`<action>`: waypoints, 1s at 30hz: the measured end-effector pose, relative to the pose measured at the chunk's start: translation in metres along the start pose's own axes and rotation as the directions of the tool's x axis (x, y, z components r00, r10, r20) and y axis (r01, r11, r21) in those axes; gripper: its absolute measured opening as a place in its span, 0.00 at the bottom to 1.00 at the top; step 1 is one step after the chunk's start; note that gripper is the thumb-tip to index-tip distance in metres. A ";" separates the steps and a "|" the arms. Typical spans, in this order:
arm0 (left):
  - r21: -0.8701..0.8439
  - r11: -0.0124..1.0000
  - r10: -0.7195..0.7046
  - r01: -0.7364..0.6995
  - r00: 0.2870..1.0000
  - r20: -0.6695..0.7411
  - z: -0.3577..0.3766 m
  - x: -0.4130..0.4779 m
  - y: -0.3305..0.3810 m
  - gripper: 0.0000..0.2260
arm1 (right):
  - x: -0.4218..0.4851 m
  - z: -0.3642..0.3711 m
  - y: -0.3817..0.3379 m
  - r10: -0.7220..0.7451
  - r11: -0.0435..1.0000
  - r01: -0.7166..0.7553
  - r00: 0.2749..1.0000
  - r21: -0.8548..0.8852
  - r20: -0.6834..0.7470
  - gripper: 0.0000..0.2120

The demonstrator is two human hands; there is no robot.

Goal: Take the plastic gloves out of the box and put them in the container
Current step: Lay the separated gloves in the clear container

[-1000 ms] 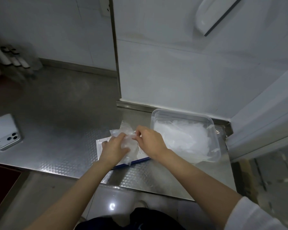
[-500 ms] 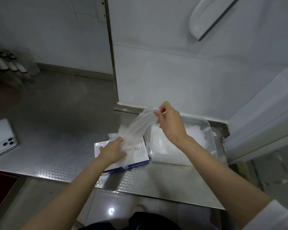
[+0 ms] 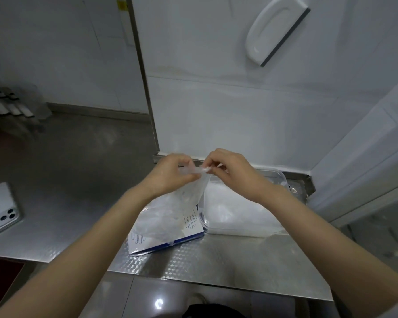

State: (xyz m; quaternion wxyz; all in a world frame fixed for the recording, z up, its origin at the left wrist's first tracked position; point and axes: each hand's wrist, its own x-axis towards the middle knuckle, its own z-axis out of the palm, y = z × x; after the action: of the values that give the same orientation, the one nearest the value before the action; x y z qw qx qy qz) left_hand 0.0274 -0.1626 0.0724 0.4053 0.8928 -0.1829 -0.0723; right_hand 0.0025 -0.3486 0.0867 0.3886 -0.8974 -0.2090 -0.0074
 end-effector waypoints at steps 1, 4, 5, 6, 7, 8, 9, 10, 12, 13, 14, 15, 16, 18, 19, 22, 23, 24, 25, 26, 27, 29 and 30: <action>-0.033 0.999 -0.004 0.004 1.000 0.001 0.000 0.000 0.002 0.07 | -0.001 0.000 0.001 0.026 0.992 -0.020 0.998 0.125 -0.050 0.08; -0.264 0.965 0.005 0.003 1.000 0.028 0.001 -0.003 0.011 0.09 | -0.004 0.002 0.009 0.248 0.892 -0.184 0.963 0.413 -0.106 0.23; -0.340 0.940 0.012 0.005 0.999 0.045 0.001 -0.004 0.015 0.08 | -0.006 0.003 0.015 0.332 0.842 -0.287 0.943 0.457 -0.020 0.31; -0.406 0.914 0.011 0.019 0.997 0.072 0.002 -0.006 0.020 0.07 | -0.007 0.005 0.022 0.390 0.780 -0.388 0.915 0.491 0.103 0.40; -0.464 0.885 0.011 0.044 0.993 0.115 0.002 -0.008 0.024 0.05 | -0.010 0.007 0.030 0.410 0.726 -0.461 0.886 0.510 0.216 0.45; -0.515 0.854 0.016 0.072 0.986 0.165 0.003 -0.009 0.025 0.04 | -0.013 0.009 0.037 0.397 0.699 -0.492 0.870 0.519 0.292 0.46; -0.563 0.820 0.023 0.103 0.977 0.213 0.003 -0.010 0.026 0.04 | -0.016 0.010 0.042 0.364 0.691 -0.490 0.871 0.532 0.330 0.44; -0.609 0.782 0.032 0.137 0.966 0.258 0.004 -0.011 0.025 0.05 | -0.018 0.010 0.045 0.331 0.693 -0.474 0.878 0.543 0.345 0.39; -0.668 0.716 0.032 0.203 0.946 0.323 0.005 -0.012 0.022 0.06 | -0.019 0.005 0.047 0.286 0.683 -0.450 0.889 0.576 0.357 0.35; -0.678 0.700 0.035 0.225 0.937 0.347 0.005 -0.012 0.020 0.06 | -0.019 0.002 0.045 0.276 0.681 -0.449 0.889 0.578 0.366 0.36; -0.679 0.693 0.032 0.242 0.930 0.365 0.007 -0.011 0.018 0.05 | -0.019 0.000 0.044 0.266 0.685 -0.446 0.889 0.576 0.372 0.35; -0.688 0.681 0.033 0.251 0.928 0.372 0.008 -0.011 0.016 0.03 | -0.018 -0.001 0.044 0.251 0.690 -0.438 0.892 0.576 0.377 0.31; -0.695 0.669 0.023 0.264 0.927 0.374 0.009 -0.010 0.011 0.02 | -0.018 0.000 0.045 0.237 0.688 -0.425 0.898 0.589 0.370 0.23; -0.684 0.665 -0.046 0.300 0.930 0.364 0.009 -0.009 0.006 0.03 | -0.017 0.000 0.048 0.287 0.629 -0.423 0.906 0.653 0.312 0.10; -0.647 0.694 -0.105 0.316 0.933 0.343 0.009 -0.007 0.002 0.07 | -0.017 0.000 0.049 0.332 0.589 -0.420 0.905 0.691 0.266 0.05; -0.477 0.803 -0.264 0.358 0.931 0.253 0.010 -0.006 -0.010 0.10 | -0.016 -0.008 0.053 0.431 0.583 -0.388 0.893 0.714 0.133 0.02; -0.437 0.815 -0.304 0.379 0.923 0.235 0.010 -0.004 -0.013 0.10 | -0.016 -0.011 0.054 0.449 0.605 -0.380 0.888 0.700 0.094 0.03; -0.383 0.833 -0.339 0.399 0.916 0.216 0.010 -0.002 -0.018 0.11 | -0.016 -0.016 0.055 0.464 0.624 -0.373 0.884 0.687 0.058 0.04; -0.318 0.852 -0.374 0.416 0.909 0.186 0.010 0.002 -0.021 0.11 | -0.015 -0.021 0.054 0.472 0.645 -0.363 0.881 0.673 0.024 0.05; -0.245 0.872 -0.404 0.425 0.905 0.134 0.010 0.007 -0.024 0.09 | -0.014 -0.026 0.055 0.474 0.674 -0.357 0.880 0.647 -0.008 0.04; -0.204 0.885 -0.409 0.419 0.908 0.090 0.009 0.013 -0.023 0.06 | -0.014 -0.032 0.054 0.465 0.715 -0.353 0.885 0.603 -0.034 0.03; -0.195 0.914 -0.340 0.355 0.934 0.109 0.006 0.025 -0.011 0.15 | -0.012 -0.043 0.052 0.414 0.802 -0.337 0.909 0.494 -0.053 0.03; -0.224 0.927 -0.266 0.301 0.949 0.172 0.006 0.032 -0.002 0.25 | -0.012 -0.048 0.051 0.379 0.835 -0.322 0.925 0.445 -0.041 0.04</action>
State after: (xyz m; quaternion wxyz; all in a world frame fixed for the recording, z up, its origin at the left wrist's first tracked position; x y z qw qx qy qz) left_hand 0.0557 -0.1777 0.0673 0.4849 0.8452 -0.0689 -0.2140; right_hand 0.0187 -0.4180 0.0827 0.5842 -0.8098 -0.0119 0.0531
